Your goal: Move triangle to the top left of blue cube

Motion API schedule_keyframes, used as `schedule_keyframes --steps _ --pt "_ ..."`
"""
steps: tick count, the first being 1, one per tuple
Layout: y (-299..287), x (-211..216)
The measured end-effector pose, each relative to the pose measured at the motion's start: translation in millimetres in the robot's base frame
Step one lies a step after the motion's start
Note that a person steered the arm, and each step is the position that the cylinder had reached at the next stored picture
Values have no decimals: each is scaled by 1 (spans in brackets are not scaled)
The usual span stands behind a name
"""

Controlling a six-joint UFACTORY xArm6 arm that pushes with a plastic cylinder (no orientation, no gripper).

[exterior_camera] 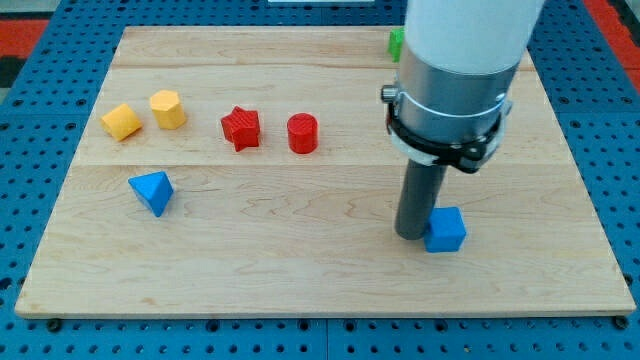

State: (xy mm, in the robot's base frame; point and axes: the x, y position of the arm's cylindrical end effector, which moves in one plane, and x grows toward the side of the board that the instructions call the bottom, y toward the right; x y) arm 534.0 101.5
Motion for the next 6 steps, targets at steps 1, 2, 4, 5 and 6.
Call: schedule_keyframes --steps 1,2,4,5,6 --pt "61 0" --pt "22 12" --pt "-216 44" --pt "-372 27" --pt "-400 -16"
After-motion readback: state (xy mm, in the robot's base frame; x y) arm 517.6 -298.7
